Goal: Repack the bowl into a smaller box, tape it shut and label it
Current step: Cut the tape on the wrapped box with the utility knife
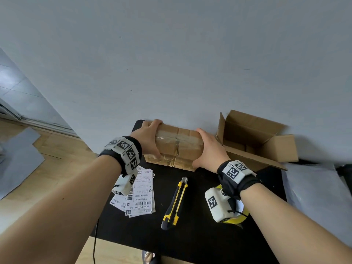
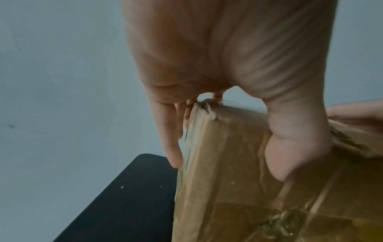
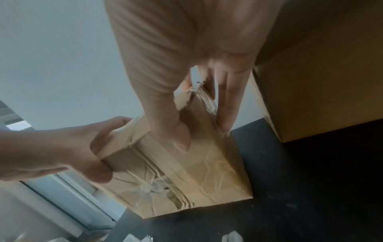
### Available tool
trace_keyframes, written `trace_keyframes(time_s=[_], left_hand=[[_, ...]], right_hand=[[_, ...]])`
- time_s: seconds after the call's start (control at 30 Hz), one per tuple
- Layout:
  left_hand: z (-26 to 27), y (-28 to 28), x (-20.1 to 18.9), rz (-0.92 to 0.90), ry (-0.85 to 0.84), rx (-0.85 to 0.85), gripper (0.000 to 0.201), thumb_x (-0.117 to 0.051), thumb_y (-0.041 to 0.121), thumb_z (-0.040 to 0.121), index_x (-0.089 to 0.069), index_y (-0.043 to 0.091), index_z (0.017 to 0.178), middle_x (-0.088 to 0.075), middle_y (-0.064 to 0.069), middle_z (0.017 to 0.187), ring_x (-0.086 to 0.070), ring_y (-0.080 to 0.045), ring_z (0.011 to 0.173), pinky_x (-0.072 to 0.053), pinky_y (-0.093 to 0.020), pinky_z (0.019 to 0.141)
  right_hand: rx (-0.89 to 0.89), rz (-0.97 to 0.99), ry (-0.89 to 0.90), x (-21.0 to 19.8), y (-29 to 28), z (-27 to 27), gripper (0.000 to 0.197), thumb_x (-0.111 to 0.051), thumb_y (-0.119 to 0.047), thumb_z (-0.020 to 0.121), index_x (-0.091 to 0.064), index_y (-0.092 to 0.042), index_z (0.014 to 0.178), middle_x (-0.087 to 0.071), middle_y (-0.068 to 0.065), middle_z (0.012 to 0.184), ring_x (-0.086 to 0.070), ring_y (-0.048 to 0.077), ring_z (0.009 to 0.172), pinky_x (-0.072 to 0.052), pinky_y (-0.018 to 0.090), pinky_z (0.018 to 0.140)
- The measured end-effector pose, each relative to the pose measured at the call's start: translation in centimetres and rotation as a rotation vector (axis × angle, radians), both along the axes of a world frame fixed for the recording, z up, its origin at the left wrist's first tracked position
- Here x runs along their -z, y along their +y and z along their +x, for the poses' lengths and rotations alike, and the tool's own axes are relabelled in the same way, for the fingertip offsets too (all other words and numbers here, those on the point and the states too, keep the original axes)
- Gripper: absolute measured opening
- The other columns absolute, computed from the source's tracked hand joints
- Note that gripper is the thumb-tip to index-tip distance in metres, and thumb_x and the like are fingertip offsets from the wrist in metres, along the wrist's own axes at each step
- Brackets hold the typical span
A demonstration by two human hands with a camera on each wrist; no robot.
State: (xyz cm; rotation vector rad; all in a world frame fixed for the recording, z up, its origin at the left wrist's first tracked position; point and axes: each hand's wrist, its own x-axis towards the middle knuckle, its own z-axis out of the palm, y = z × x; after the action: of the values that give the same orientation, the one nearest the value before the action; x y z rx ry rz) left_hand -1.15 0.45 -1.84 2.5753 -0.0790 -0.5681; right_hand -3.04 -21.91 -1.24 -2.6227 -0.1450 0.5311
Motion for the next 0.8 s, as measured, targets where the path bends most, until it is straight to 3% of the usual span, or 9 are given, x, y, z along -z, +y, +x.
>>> trace_keyframes(time_s=[0.1, 0.2, 0.27, 0.33, 0.37, 0.43, 0.57, 0.67, 0.8], left_hand=[[-0.3, -0.5, -0.7, -0.024, -0.055, 0.007, 0.100, -0.084, 0.024, 0.051, -0.026, 0.028, 0.132, -0.031, -0.002, 0.122, -0.052, -0.024, 0.096, -0.056, -0.039, 0.080], [-0.8, -0.8, -1.1, -0.037, -0.042, -0.024, 0.098, -0.084, 0.022, 0.051, -0.028, 0.028, 0.132, -0.030, -0.001, 0.119, -0.052, -0.025, 0.096, -0.056, -0.039, 0.080], [-1.4, -0.9, -1.3, -0.054, -0.033, -0.057, 0.098, -0.084, 0.021, 0.052, -0.028, 0.028, 0.132, -0.031, -0.001, 0.119, -0.051, -0.024, 0.096, -0.056, -0.037, 0.080], [-2.0, -1.2, -1.6, -0.067, -0.037, -0.073, 0.098, -0.083, 0.020, 0.052, -0.028, 0.028, 0.132, -0.032, -0.002, 0.119, -0.051, -0.024, 0.096, -0.056, -0.039, 0.081], [-2.3, -1.5, -1.7, -0.071, -0.039, -0.074, 0.098, -0.083, 0.019, 0.052, -0.028, 0.028, 0.133, -0.032, -0.002, 0.118, -0.051, -0.024, 0.096, -0.056, -0.039, 0.082], [-2.9, -2.1, -2.1, -0.074, -0.042, -0.066, 0.098, -0.083, 0.018, 0.053, -0.028, 0.027, 0.133, -0.031, -0.002, 0.119, -0.050, -0.024, 0.098, -0.055, -0.037, 0.083], [-4.4, -3.6, -2.5, -0.061, -0.037, -0.060, 0.099, -0.083, 0.018, 0.051, -0.029, 0.026, 0.134, -0.031, -0.004, 0.122, -0.049, -0.025, 0.101, -0.055, -0.037, 0.083], [-5.7, -4.7, -2.9, -0.067, 0.007, -0.076, 0.098, -0.082, 0.020, 0.047, -0.029, 0.032, 0.130, -0.031, -0.003, 0.119, -0.051, -0.027, 0.098, -0.059, -0.043, 0.071], [-6.6, -7.1, -3.6, -0.061, 0.012, -0.058, 0.095, -0.082, 0.015, 0.057, -0.028, 0.029, 0.133, -0.029, -0.001, 0.118, -0.050, -0.024, 0.097, -0.049, -0.022, 0.051]], right_hand=[[0.000, 0.033, 0.025, -0.3, -0.9, -0.6, 0.115, -0.084, -0.021, 0.067, -0.005, -0.029, 0.151, -0.026, 0.002, 0.153, -0.039, 0.024, 0.133, -0.041, 0.038, 0.105], [0.049, 0.048, 0.053, 0.2, -2.8, -1.7, 0.106, -0.078, -0.017, 0.074, -0.006, -0.029, 0.152, -0.045, 0.005, 0.143, -0.056, 0.025, 0.115, -0.050, 0.041, 0.096], [0.056, -0.021, 0.022, 1.0, -4.5, -2.6, 0.072, -0.067, -0.014, 0.082, -0.033, -0.026, 0.145, -0.061, 0.001, 0.125, -0.061, 0.019, 0.103, -0.052, 0.038, 0.091], [0.040, -0.130, 0.011, 1.7, -6.0, -3.7, 0.036, -0.054, -0.014, 0.087, -0.060, -0.027, 0.120, -0.066, -0.003, 0.113, -0.061, 0.017, 0.100, -0.052, 0.035, 0.089], [0.025, -0.160, 0.038, 2.1, -6.6, -4.2, 0.032, -0.051, -0.014, 0.087, -0.065, -0.029, 0.111, -0.066, -0.004, 0.113, -0.061, 0.017, 0.101, -0.051, 0.035, 0.090], [-0.061, -0.231, 0.153, 2.7, -7.2, -5.0, 0.032, -0.052, -0.016, 0.087, -0.064, -0.031, 0.113, -0.062, -0.006, 0.122, -0.058, 0.018, 0.112, -0.049, 0.035, 0.095], [-0.172, -0.316, 0.250, 3.7, -8.2, -6.1, 0.049, -0.051, -0.013, 0.090, -0.049, -0.031, 0.135, -0.051, -0.002, 0.139, -0.049, 0.023, 0.125, -0.045, 0.034, 0.100], [-0.150, -0.416, 0.147, 3.9, -9.9, -6.6, 0.041, -0.053, -0.013, 0.091, -0.056, -0.029, 0.128, -0.061, 0.002, 0.124, -0.057, 0.025, 0.114, -0.050, 0.034, 0.092], [-0.078, -0.483, 0.080, 3.5, -12.9, -7.2, 0.029, -0.057, -0.018, 0.091, -0.061, -0.023, 0.119, -0.065, 0.003, 0.113, -0.062, 0.025, 0.104, -0.050, 0.031, 0.082]])
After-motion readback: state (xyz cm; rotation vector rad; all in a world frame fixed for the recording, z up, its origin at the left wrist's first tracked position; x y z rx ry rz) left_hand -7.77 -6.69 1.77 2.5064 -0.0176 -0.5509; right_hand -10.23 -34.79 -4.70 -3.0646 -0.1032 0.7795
